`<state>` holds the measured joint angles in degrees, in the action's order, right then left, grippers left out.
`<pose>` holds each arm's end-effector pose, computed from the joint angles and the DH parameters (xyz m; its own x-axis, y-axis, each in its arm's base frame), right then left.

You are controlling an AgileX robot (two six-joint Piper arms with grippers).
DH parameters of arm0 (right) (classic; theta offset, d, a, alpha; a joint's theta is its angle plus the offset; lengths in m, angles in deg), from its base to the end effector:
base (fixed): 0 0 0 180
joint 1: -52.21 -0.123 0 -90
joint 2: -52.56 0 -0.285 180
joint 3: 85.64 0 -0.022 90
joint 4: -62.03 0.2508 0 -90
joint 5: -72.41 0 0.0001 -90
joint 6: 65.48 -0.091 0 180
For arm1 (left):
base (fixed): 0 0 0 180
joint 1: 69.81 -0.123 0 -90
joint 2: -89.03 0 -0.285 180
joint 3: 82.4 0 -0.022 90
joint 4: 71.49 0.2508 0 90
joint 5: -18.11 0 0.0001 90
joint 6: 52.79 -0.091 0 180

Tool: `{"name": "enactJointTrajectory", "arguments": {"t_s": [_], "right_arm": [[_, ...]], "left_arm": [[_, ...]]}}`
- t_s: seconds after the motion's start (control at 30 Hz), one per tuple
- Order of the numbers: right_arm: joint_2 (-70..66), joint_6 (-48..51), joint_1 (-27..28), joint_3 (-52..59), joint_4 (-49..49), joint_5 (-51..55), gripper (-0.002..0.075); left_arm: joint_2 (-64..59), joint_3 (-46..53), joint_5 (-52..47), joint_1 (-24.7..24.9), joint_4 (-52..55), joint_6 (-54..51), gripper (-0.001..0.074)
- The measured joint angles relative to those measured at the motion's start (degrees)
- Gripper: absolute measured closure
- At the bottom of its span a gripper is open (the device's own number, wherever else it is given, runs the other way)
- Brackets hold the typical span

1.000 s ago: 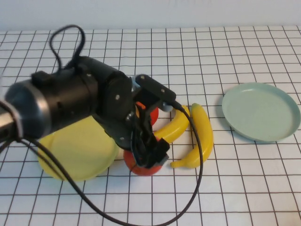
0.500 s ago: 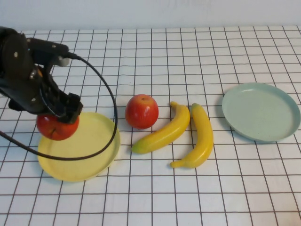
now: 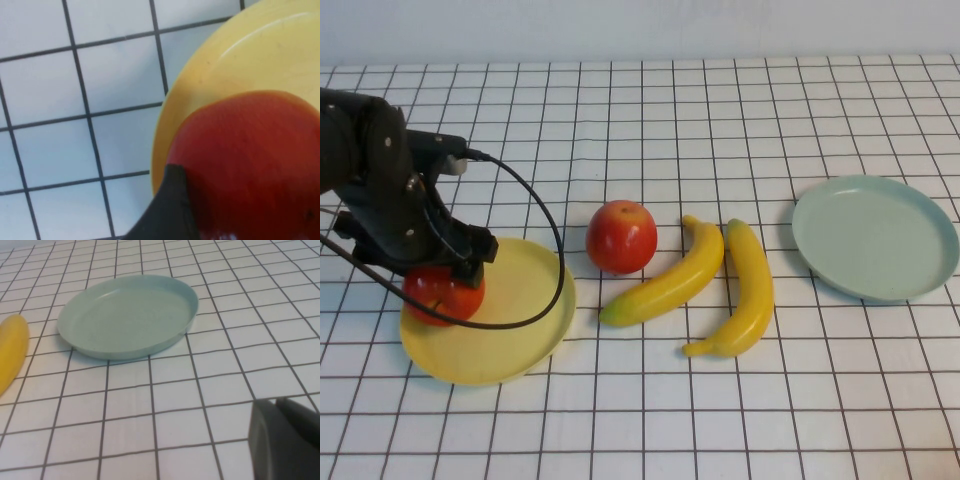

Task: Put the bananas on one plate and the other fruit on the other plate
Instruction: Put one type of fruit in the left plate

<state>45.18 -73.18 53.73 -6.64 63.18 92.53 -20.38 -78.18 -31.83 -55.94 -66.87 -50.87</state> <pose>0.0535 -0.0008 0.1715 -0.2775 0.1601 -0.9473 0.0630 0.9869 0.1483 0.3499 -0.0806 0.2243 -0.9265 0.2477 -0.2832 0.2394 0.9688 0.0643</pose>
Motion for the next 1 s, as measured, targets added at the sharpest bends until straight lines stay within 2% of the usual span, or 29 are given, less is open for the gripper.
{"name": "enactJointTrajectory", "arguments": {"t_s": [0.17, 0.3, 0.33, 0.43, 0.77, 1.0], "right_arm": [[0.0, 0.0, 0.0, 0.0, 0.0, 0.0, 0.0742], [0.0, 0.0, 0.0, 0.0, 0.0, 0.0, 0.0742], [0.0, 0.0, 0.0, 0.0, 0.0, 0.0, 0.0742], [0.0, 0.0, 0.0, 0.0, 0.0, 0.0, 0.0742], [0.0, 0.0, 0.0, 0.0, 0.0, 0.0, 0.0742], [0.0, 0.0, 0.0, 0.0, 0.0, 0.0, 0.0742]], "left_arm": [[-0.1, -0.3, 0.0, 0.0, -1.1, -0.5, 0.0144], [-0.3, -2.3, -1.5, -0.4, -4.9, -7.1, 0.0142], [-0.3, -2.9, -2.3, -0.4, -5.7, -8.1, 0.0121], [-0.3, -6.2, -5.7, -0.2, -7.0, -10.1, 0.0069], [0.7, -21.5, -18.1, -0.1, -11.1, -12.9, 0.0066], [-0.4, -19.7, -20.3, -0.1, -9.4, -13.2, 0.0066]]}}
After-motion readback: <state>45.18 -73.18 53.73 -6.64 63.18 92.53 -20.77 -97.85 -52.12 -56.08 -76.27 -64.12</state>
